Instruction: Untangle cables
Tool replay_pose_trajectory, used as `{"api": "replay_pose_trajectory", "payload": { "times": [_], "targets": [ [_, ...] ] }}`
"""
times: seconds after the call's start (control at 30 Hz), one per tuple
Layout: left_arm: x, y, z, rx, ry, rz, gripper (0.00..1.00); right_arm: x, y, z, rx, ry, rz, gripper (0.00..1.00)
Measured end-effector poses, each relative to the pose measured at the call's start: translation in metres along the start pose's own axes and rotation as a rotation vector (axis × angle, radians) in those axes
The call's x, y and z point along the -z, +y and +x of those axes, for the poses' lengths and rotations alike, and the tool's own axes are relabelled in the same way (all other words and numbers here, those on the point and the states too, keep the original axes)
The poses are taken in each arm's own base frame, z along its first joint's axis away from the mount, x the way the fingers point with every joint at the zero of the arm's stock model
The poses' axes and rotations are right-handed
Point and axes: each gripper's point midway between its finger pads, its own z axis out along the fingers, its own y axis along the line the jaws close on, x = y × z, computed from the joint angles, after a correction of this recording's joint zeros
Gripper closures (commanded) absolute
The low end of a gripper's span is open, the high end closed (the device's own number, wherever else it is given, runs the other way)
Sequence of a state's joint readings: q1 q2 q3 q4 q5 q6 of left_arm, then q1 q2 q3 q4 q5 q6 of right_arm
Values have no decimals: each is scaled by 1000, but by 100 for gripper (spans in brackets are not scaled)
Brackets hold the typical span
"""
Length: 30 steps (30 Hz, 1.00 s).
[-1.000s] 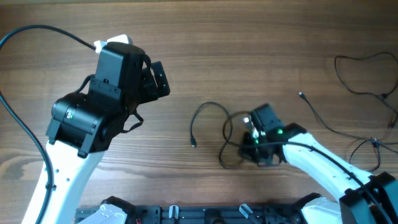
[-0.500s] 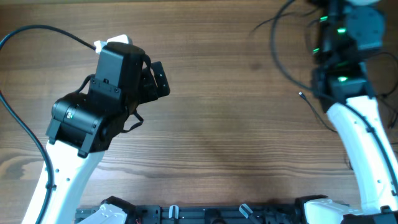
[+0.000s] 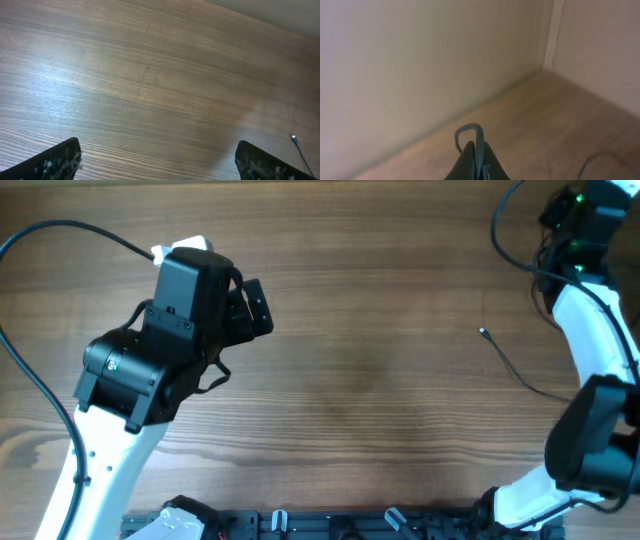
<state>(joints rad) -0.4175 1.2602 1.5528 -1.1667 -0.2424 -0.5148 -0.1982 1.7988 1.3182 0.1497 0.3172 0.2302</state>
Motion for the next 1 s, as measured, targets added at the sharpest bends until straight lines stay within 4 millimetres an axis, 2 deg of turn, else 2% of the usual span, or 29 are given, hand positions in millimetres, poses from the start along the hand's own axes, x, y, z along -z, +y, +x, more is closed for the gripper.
{"api": "replay_pose_trajectory", "payload": {
  "times": [0.03, 0.07, 0.1, 0.27, 0.33, 0.37, 0.47, 0.53, 0.6, 0.73, 0.8, 1.0],
  "targets": [
    [0, 0, 0, 0, 0, 0, 0, -4, -1, 12, 12, 36, 6, 70],
    [0, 0, 0, 0, 0, 0, 0, -5, -2, 20, 20, 61, 11, 26],
    [0, 0, 0, 0, 0, 0, 0, -5, -3, 25, 21, 77, 15, 0],
    [0, 0, 0, 0, 0, 0, 0, -5, -5, 33, 35, 113, 21, 0],
    [0, 0, 0, 0, 0, 0, 0, -2, 0, 37, 88, 138, -22, 0],
    [0, 0, 0, 0, 0, 0, 0, 3, 4, 32, 110, 136, -47, 0],
    [0, 0, 0, 0, 1, 0, 0, 35, 14, 8, 148, 136, -135, 0],
    [0, 0, 0, 0, 0, 0, 0, 62, 22, 4, 159, 189, -215, 0],
    [0, 0, 0, 0, -1, 1, 0, 90, 24, 30, 154, 344, -285, 0],
    [0, 0, 0, 0, 0, 1, 0, 123, 13, 82, 73, 619, -266, 0],
    [0, 0, 0, 0, -1, 0, 0, 132, 9, 95, 57, 687, -251, 0],
    [0, 0, 0, 0, 0, 0, 0, 136, 7, 100, 48, 713, -243, 0]
  ]
}}
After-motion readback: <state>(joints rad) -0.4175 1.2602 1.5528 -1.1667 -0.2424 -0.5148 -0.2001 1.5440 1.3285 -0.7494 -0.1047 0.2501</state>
